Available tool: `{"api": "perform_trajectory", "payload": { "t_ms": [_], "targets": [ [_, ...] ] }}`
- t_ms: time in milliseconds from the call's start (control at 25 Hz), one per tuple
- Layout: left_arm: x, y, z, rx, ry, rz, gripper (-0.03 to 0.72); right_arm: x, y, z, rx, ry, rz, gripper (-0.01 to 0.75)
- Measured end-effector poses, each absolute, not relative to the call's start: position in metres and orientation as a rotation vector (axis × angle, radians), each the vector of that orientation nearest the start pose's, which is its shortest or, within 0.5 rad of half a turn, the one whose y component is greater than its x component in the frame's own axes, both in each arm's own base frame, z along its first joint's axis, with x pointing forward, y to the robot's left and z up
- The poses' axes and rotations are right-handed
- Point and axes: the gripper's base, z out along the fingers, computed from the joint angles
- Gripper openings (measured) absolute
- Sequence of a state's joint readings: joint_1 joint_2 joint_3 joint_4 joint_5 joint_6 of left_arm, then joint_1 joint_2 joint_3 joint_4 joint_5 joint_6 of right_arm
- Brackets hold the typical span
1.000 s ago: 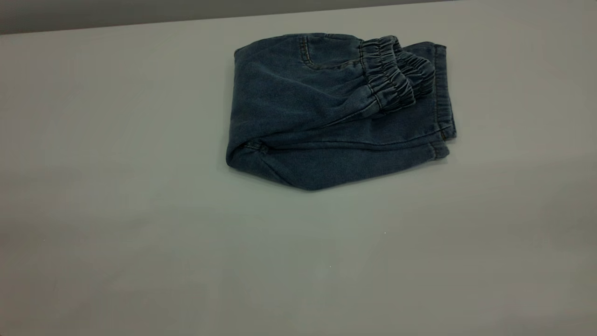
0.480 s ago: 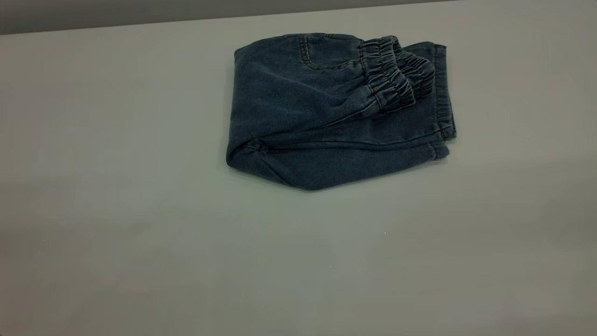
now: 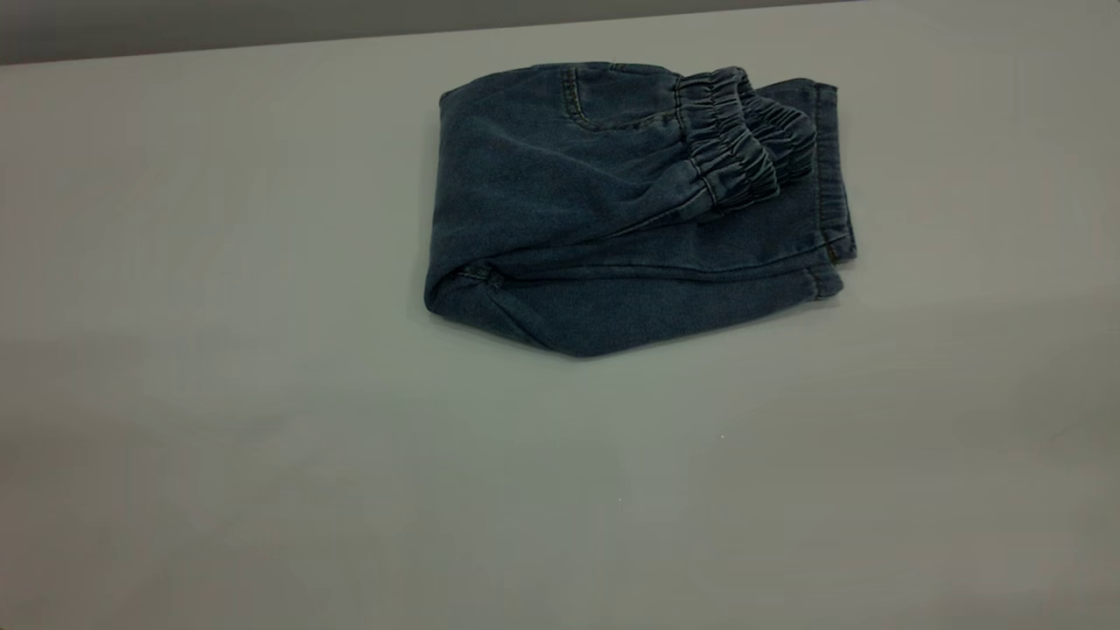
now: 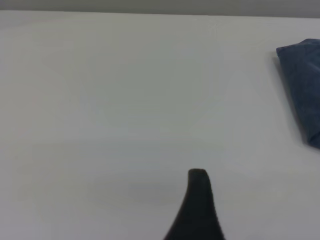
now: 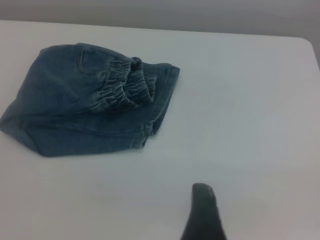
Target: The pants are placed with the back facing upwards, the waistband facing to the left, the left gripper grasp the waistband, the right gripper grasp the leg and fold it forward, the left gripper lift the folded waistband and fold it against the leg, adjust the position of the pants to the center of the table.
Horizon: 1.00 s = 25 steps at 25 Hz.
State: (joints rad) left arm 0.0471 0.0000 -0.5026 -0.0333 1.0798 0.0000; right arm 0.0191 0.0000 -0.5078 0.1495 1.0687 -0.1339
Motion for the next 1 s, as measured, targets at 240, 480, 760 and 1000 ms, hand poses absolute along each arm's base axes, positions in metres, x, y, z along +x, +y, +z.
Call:
{"api": "perform_trajectory", "payload": {
  "t_ms": [240, 480, 760, 1000],
  "targets": [
    [-0.006, -0.003, 0.276, -0.046, 2.06, -0.011, 0.536, -0.007, 0.012, 0.28, -0.164, 2.03, 0.107, 0.447],
    [-0.006, -0.003, 0.276, -0.046, 2.06, -0.011, 0.536, -0.006, 0.006, 0.279, -0.108, 2.037, 0.051, 0.447],
    [-0.006, -0.003, 0.276, -0.046, 2.06, -0.011, 0.536, -0.006, -0.002, 0.279, 0.026, 2.04, 0.013, 0.447],
    [-0.006, -0.003, 0.276, -0.046, 2.06, -0.011, 0.536, -0.006, -0.002, 0.279, 0.024, 2.04, 0.012, 0.447]
  ]
}}
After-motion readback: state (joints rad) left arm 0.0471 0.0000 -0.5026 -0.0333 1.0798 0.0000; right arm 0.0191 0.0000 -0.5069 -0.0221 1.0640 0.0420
